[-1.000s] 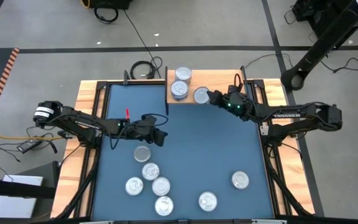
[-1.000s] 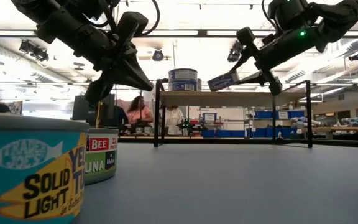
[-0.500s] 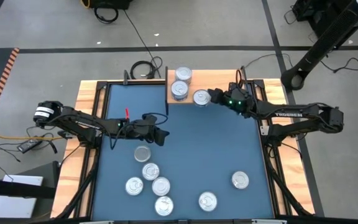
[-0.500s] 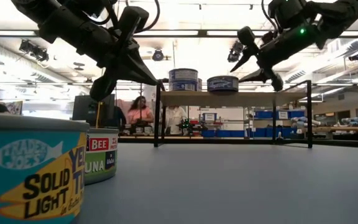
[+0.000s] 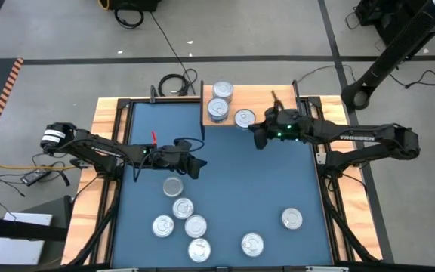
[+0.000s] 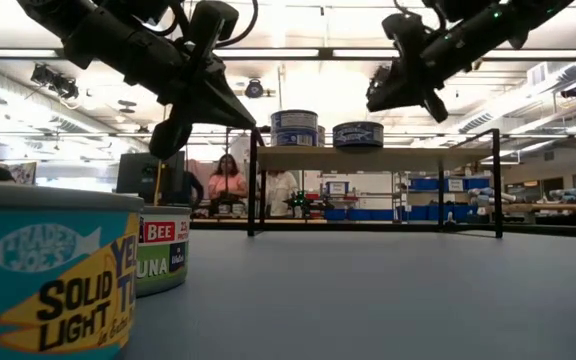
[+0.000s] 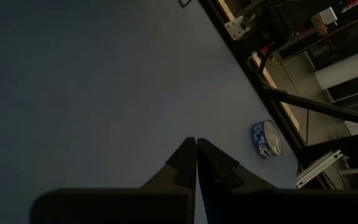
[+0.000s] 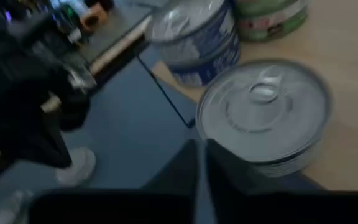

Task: Stack canned seafood by type on shelf
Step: Put the blue tuna can on the shelf

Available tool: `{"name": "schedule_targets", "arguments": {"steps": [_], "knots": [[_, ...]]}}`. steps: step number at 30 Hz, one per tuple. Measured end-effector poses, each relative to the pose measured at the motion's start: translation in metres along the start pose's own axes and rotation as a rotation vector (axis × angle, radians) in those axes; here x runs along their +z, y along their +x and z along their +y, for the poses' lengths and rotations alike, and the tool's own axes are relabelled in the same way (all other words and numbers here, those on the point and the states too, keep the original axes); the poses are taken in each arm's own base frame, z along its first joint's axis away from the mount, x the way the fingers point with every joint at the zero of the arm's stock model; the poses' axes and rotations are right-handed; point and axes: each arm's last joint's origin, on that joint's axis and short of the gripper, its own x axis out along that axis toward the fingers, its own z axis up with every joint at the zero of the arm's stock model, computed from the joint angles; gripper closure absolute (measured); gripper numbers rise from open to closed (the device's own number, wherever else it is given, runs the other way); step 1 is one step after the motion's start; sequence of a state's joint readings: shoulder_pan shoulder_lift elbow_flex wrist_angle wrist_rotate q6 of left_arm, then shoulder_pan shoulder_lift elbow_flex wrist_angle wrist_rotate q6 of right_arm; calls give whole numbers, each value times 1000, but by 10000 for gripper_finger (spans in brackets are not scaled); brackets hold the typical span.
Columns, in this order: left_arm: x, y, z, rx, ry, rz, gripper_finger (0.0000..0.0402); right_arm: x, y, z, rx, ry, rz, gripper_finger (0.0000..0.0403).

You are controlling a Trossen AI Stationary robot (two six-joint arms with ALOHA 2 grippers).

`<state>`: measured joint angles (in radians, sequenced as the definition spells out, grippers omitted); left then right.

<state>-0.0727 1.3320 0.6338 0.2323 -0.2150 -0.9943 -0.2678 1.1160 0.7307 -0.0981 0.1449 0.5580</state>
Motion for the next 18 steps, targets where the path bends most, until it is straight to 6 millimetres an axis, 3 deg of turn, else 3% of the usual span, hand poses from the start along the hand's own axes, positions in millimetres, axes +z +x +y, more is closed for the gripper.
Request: {"name": "schedule_targets", "arguments": {"steps": [10, 18], "knots": [[-1, 0, 2, 21, 5, 13, 385, -19, 18, 3, -61, -89, 96, 399], [-1, 0, 2, 32, 4, -8, 385, -15, 20, -5, -157, -101, 49, 401]]}}
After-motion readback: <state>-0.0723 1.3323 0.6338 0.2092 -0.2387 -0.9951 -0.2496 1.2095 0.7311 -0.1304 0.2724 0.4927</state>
